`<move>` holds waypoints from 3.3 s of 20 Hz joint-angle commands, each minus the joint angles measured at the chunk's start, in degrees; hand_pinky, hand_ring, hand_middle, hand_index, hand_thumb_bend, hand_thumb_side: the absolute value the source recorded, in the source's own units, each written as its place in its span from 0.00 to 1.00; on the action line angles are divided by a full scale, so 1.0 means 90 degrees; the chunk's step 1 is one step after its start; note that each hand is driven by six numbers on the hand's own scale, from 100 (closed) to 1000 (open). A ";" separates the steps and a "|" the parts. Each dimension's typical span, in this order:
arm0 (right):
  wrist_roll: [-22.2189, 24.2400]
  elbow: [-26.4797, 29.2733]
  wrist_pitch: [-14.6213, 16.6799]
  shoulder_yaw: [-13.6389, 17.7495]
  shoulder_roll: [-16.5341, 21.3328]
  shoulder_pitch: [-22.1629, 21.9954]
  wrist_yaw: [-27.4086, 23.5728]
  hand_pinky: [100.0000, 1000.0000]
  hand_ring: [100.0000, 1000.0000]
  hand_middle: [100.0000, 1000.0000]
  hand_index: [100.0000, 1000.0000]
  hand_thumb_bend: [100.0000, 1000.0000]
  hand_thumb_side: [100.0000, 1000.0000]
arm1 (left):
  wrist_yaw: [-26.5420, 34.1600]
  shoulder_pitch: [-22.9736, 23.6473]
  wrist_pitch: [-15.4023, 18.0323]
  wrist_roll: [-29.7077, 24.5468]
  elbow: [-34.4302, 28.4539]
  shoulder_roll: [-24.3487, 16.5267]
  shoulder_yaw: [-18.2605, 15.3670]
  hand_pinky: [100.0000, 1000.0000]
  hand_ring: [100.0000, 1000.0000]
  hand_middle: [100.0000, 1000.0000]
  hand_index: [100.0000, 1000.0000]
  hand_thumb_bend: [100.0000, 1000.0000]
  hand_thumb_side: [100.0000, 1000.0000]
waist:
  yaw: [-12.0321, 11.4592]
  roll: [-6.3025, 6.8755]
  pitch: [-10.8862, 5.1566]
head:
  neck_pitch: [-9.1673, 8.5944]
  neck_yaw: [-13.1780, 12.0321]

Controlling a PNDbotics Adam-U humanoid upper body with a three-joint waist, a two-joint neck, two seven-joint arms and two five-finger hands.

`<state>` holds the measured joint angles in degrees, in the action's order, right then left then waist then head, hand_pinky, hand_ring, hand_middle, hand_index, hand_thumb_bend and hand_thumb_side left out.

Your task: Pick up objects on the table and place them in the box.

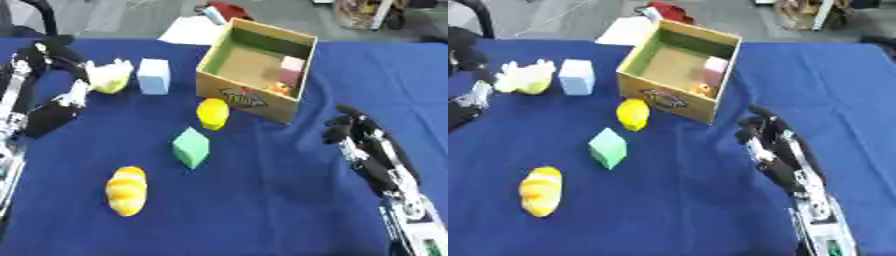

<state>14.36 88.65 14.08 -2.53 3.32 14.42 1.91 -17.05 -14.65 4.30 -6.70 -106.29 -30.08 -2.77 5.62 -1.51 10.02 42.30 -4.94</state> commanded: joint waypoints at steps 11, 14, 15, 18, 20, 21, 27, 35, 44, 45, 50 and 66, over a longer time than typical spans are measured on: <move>0.0096 0.0035 0.0014 -0.0040 0.0142 0.0004 0.0045 0.60 0.61 0.63 0.88 0.00 0.37 | -0.0217 -0.1856 0.0528 -0.2476 0.0352 -0.1882 0.1757 0.76 0.66 0.65 0.86 0.00 0.14 | 0.0110 0.0128 -0.0201 | 0.0064 -0.0061; 0.0120 0.0018 0.0016 -0.0058 0.0155 -0.0027 0.0049 0.60 0.61 0.63 0.88 0.00 0.37 | -0.0366 -0.2518 0.0697 -0.3675 0.0519 -0.2044 0.2478 0.77 0.70 0.70 0.89 0.17 0.15 | 0.0138 0.0148 -0.0247 | 0.0111 -0.0066; 0.0126 0.0012 0.0016 -0.0062 0.0160 -0.0038 0.0050 0.60 0.61 0.63 0.88 0.00 0.37 | -0.0445 -0.2738 0.0766 -0.4085 0.0595 -0.2041 0.2700 0.77 0.70 0.70 0.89 0.18 0.15 | 0.0146 0.0155 -0.0261 | 0.0125 -0.0068; 0.0141 0.0001 0.0017 -0.0074 0.0167 -0.0064 0.0052 0.60 0.61 0.63 0.88 0.00 0.37 | -0.0784 -0.3248 0.0994 -0.4878 0.0925 -0.1860 0.3293 0.78 0.72 0.72 0.90 0.31 0.16 | 0.0159 0.0171 -0.0284 | 0.0152 -0.0073; 0.0147 -0.0001 0.0019 -0.0079 0.0166 -0.0072 0.0050 0.60 0.61 0.63 0.88 0.00 0.37 | -0.1109 -0.3455 0.1215 -0.4993 0.1271 -0.1647 0.3669 0.78 0.73 0.73 0.91 0.37 0.16 | 0.0170 0.0174 -0.0287 | 0.0160 -0.0074; 0.0146 -0.0001 0.0018 -0.0076 0.0166 -0.0077 0.0048 0.60 0.61 0.63 0.88 0.00 0.37 | -0.1285 -0.3526 0.1329 -0.5011 0.1446 -0.1540 0.3794 0.78 0.73 0.73 0.91 0.38 0.17 | 0.0172 0.0175 -0.0286 | 0.0164 -0.0075; 0.0138 0.0007 0.0011 -0.0072 0.0148 -0.0094 0.0042 0.60 0.61 0.63 0.88 0.00 0.37 | -0.2163 -0.3647 0.1896 -0.5029 0.2438 -0.0965 0.3959 0.80 0.75 0.75 0.93 0.41 0.16 | 0.0177 0.0180 -0.0280 | 0.0168 -0.0066; 0.0130 0.0017 0.0002 -0.0069 0.0127 -0.0100 0.0031 0.60 0.61 0.63 0.88 0.00 0.37 | -0.2661 -0.3674 0.2181 -0.5029 0.2884 -0.0535 0.3838 0.82 0.77 0.78 0.95 0.41 0.17 | 0.0194 0.0166 -0.0274 | 0.0151 -0.0070; 0.0134 0.0019 -0.0003 -0.0074 0.0115 -0.0099 0.0025 0.60 0.61 0.63 0.88 0.00 0.37 | -0.2814 -0.3604 0.2406 -0.5029 0.3288 -0.0296 0.4021 0.78 0.71 0.70 0.87 0.36 0.16 | 0.0235 0.0161 -0.0254 | 0.0151 -0.0104; 0.0135 0.0020 -0.0003 -0.0075 0.0114 -0.0099 0.0024 0.60 0.61 0.63 0.88 0.00 0.37 | -0.2833 -0.3605 0.2423 -0.5029 0.3320 -0.0286 0.4016 0.76 0.67 0.66 0.84 0.35 0.16 | 0.0234 0.0163 -0.0252 | 0.0150 -0.0104; 0.0134 0.0023 -0.0005 -0.0068 0.0110 -0.0100 0.0022 0.60 0.61 0.63 0.88 0.00 0.37 | -0.2797 -0.3633 0.2369 -0.4819 0.3222 -0.0263 0.3784 0.56 0.42 0.37 0.59 0.15 0.15 | 0.0235 0.0164 -0.0249 | 0.0147 -0.0091; 0.0169 -0.0009 -0.0012 -0.0117 0.0094 -0.0122 0.0016 0.60 0.61 0.63 0.88 0.00 0.36 | -0.4037 -0.4928 0.1601 -0.2774 0.3672 0.0342 0.2511 0.52 0.34 0.23 0.47 0.04 0.12 | 0.0400 0.0164 -0.0251 | 0.0072 -0.0137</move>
<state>15.73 87.98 13.91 -3.40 3.81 12.83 2.01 -51.23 -57.52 18.93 -32.90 -75.06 -27.69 21.36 9.35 -0.81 9.15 43.67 -5.98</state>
